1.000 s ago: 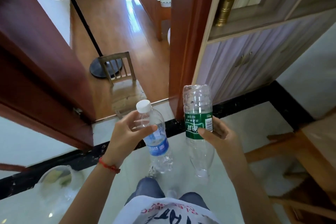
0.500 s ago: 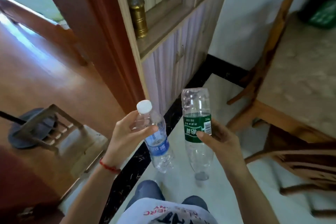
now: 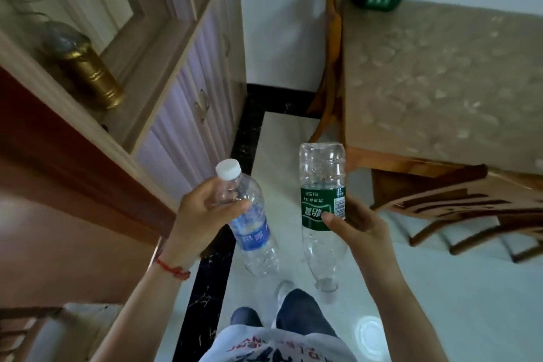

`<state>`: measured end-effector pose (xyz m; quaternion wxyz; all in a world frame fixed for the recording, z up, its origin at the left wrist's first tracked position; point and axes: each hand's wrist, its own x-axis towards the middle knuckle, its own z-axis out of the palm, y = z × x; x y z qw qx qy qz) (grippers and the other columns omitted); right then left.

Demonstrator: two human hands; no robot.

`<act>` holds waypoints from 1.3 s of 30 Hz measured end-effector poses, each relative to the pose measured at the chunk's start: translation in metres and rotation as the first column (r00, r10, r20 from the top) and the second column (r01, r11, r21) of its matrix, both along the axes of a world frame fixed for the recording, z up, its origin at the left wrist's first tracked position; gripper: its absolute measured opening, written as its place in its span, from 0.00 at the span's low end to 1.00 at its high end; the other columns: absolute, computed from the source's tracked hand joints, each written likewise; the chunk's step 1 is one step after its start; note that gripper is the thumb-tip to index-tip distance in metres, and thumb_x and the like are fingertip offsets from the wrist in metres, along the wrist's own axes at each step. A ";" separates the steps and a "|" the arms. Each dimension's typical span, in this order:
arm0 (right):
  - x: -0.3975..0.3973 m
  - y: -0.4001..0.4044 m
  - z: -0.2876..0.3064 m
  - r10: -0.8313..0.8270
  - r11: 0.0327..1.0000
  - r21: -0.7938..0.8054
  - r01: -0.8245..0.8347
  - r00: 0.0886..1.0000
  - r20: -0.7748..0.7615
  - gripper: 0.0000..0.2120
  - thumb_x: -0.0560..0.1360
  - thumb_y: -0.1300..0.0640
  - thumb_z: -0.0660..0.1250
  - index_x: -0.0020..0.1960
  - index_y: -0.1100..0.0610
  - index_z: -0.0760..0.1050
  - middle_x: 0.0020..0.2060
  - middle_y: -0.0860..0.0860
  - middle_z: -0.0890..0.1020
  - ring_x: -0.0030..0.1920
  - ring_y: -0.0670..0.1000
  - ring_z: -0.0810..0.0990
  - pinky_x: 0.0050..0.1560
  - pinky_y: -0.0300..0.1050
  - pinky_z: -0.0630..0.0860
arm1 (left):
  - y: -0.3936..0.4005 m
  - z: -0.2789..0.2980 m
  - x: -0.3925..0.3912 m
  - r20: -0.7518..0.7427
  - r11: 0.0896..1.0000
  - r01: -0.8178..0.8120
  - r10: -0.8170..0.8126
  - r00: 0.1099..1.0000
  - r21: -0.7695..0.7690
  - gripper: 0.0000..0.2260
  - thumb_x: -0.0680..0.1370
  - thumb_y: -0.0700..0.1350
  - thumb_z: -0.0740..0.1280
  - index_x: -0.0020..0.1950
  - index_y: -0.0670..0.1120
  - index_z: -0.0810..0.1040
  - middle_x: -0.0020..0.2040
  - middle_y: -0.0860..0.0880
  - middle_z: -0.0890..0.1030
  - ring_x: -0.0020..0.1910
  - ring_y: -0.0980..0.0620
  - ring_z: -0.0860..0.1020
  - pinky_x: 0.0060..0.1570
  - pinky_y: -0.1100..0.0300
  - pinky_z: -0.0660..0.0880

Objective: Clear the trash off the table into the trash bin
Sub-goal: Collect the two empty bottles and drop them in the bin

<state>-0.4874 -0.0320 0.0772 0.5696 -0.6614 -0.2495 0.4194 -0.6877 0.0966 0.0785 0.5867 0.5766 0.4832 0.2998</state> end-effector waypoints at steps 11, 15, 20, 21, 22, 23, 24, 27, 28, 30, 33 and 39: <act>0.079 0.123 -0.001 0.024 1.000 0.012 -0.024 1.000 0.019 0.19 0.70 0.67 0.69 0.59 0.60 0.73 0.48 0.54 0.82 0.35 0.38 0.81 0.29 0.27 0.72 | 0.120 -0.009 0.082 0.049 0.999 0.024 -0.023 0.999 -0.023 0.16 0.63 0.44 0.76 0.49 0.48 0.80 0.39 0.54 0.85 0.43 0.58 0.82 0.39 0.69 0.76; 0.117 0.175 0.013 0.054 0.998 0.028 -0.056 0.996 0.068 0.20 0.68 0.66 0.70 0.59 0.58 0.74 0.47 0.47 0.83 0.45 0.40 0.83 0.40 0.30 0.76 | 0.170 -0.001 0.120 0.056 1.000 0.004 -0.003 0.998 -0.015 0.15 0.65 0.40 0.76 0.50 0.47 0.79 0.38 0.53 0.85 0.40 0.63 0.81 0.36 0.72 0.75; 0.154 0.232 0.021 0.043 0.998 0.035 -0.047 0.995 0.092 0.21 0.68 0.63 0.70 0.61 0.61 0.74 0.47 0.47 0.83 0.44 0.41 0.83 0.39 0.31 0.76 | 0.227 0.004 0.160 0.054 0.999 0.010 -0.011 0.998 0.031 0.14 0.70 0.31 0.70 0.53 0.43 0.76 0.44 0.50 0.80 0.37 0.66 0.80 0.36 0.73 0.75; 0.159 0.243 0.021 0.034 0.999 0.039 -0.037 0.996 0.088 0.22 0.68 0.63 0.70 0.61 0.60 0.74 0.47 0.47 0.83 0.44 0.41 0.83 0.39 0.30 0.76 | 0.238 0.003 0.166 0.055 0.999 0.010 -0.012 0.998 0.034 0.15 0.70 0.31 0.69 0.54 0.42 0.76 0.43 0.50 0.80 0.36 0.66 0.80 0.35 0.73 0.74; 0.163 0.253 0.021 0.030 0.999 0.042 -0.033 0.996 0.082 0.23 0.67 0.62 0.70 0.61 0.60 0.73 0.47 0.47 0.83 0.45 0.41 0.83 0.40 0.30 0.76 | 0.250 0.003 0.171 0.054 0.999 0.017 -0.019 0.998 0.036 0.15 0.70 0.31 0.69 0.55 0.40 0.76 0.43 0.49 0.80 0.36 0.66 0.80 0.35 0.73 0.74; 0.167 0.264 0.021 0.027 0.999 0.042 -0.030 0.997 0.075 0.24 0.66 0.60 0.70 0.62 0.61 0.73 0.48 0.47 0.83 0.46 0.42 0.83 0.41 0.30 0.76 | 0.262 0.001 0.176 0.053 0.999 0.024 -0.026 0.998 0.037 0.16 0.69 0.31 0.70 0.56 0.40 0.76 0.44 0.49 0.81 0.37 0.66 0.80 0.35 0.73 0.75; 0.170 0.275 0.020 0.025 0.999 0.041 -0.027 0.997 0.068 0.26 0.64 0.58 0.70 0.62 0.61 0.73 0.48 0.48 0.83 0.47 0.43 0.83 0.41 0.31 0.77 | 0.274 0.000 0.181 0.054 0.999 0.030 -0.032 0.998 0.036 0.17 0.69 0.31 0.70 0.57 0.40 0.76 0.45 0.49 0.81 0.37 0.66 0.80 0.35 0.73 0.75; 0.182 0.315 0.017 -0.003 0.999 0.037 0.001 0.998 0.056 0.29 0.62 0.55 0.70 0.62 0.61 0.73 0.50 0.51 0.83 0.48 0.47 0.83 0.43 0.34 0.78 | 0.319 -0.003 0.198 0.067 0.999 0.045 -0.047 0.997 0.030 0.19 0.67 0.32 0.73 0.56 0.40 0.76 0.45 0.49 0.80 0.36 0.67 0.79 0.35 0.74 0.74; 0.186 0.329 0.015 -0.015 0.999 0.040 0.013 0.998 0.056 0.29 0.62 0.55 0.70 0.62 0.61 0.73 0.50 0.52 0.83 0.48 0.48 0.83 0.44 0.35 0.79 | 0.336 -0.004 0.205 0.070 0.998 0.055 -0.057 0.996 0.030 0.18 0.67 0.32 0.73 0.55 0.40 0.76 0.44 0.49 0.80 0.35 0.67 0.79 0.35 0.74 0.74; 0.195 0.358 0.015 -0.041 0.998 0.044 0.039 0.998 0.050 0.28 0.63 0.55 0.70 0.62 0.61 0.73 0.51 0.54 0.83 0.48 0.49 0.83 0.44 0.37 0.80 | 0.370 -0.003 0.216 0.084 0.996 0.081 -0.082 0.993 0.023 0.18 0.65 0.34 0.75 0.53 0.42 0.77 0.45 0.48 0.80 0.36 0.66 0.79 0.36 0.74 0.74; 0.207 0.405 0.017 -0.078 0.996 0.048 0.075 0.996 0.051 0.30 0.62 0.53 0.71 0.62 0.60 0.73 0.50 0.53 0.84 0.49 0.50 0.83 0.46 0.40 0.80 | 0.422 0.005 0.234 0.105 0.993 0.121 -0.122 0.987 0.019 0.20 0.60 0.43 0.74 0.50 0.46 0.78 0.47 0.49 0.81 0.39 0.64 0.80 0.38 0.73 0.75; 0.228 0.479 0.027 -0.134 0.988 0.090 0.129 0.990 0.046 0.29 0.62 0.54 0.71 0.62 0.59 0.74 0.49 0.51 0.84 0.48 0.49 0.84 0.41 0.38 0.79 | 0.509 0.018 0.269 0.138 0.981 0.179 -0.187 0.973 0.068 0.23 0.60 0.42 0.75 0.54 0.41 0.77 0.49 0.47 0.81 0.40 0.66 0.80 0.38 0.73 0.74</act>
